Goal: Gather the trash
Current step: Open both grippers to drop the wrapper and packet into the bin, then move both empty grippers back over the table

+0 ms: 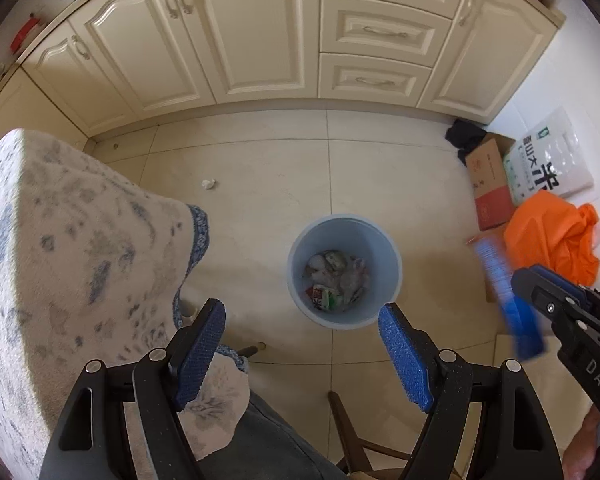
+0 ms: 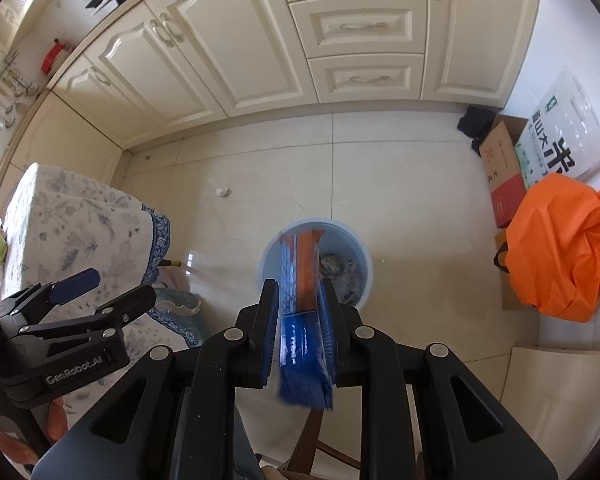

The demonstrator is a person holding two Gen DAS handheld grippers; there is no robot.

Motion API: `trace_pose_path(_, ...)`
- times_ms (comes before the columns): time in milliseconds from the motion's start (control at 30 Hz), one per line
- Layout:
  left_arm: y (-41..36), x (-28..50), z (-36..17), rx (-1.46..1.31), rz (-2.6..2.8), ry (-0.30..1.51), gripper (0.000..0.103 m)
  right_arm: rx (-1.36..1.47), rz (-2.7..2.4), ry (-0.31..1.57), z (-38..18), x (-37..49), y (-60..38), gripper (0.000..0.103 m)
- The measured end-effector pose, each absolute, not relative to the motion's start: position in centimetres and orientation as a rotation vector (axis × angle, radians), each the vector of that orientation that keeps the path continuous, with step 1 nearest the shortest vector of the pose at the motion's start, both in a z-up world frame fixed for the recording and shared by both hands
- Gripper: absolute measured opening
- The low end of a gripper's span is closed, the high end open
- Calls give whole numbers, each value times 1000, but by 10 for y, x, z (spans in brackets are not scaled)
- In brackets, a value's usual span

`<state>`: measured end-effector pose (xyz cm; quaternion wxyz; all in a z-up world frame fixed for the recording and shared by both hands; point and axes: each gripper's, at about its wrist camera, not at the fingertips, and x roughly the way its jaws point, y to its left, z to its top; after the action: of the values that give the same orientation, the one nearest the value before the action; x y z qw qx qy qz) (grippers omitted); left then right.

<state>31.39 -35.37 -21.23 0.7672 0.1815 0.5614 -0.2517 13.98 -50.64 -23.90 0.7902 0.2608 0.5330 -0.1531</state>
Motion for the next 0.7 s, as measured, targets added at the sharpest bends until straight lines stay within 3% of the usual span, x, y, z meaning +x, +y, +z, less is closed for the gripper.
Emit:
trace_pose_path(33, -350, 311, -208, 390, -540, 1217, 76, 545, -333, 1140, -237, 144, -502, 24)
trace_pose_path(100, -344, 313, -207, 380, -524, 1217, 76, 525, -330, 1136, -232, 151, -495, 56)
trace_pose_path(133, -334, 309, -202, 371, -516, 1218, 76, 528, -321, 1124, -230, 154, -492, 87)
trace_pose_path(167, -328, 308, -200, 359, -509, 1219, 76, 525, -316, 1084, -226, 156, -489, 97)
trace_pose_path(333, -302, 308, -192, 312, -490, 1218, 76, 402, -361, 1078, -215, 170, -469, 97)
trace_pose_path(700, -273, 302, -170, 252, -536, 1205, 76, 410, -313, 1074, -200, 169, -448, 97)
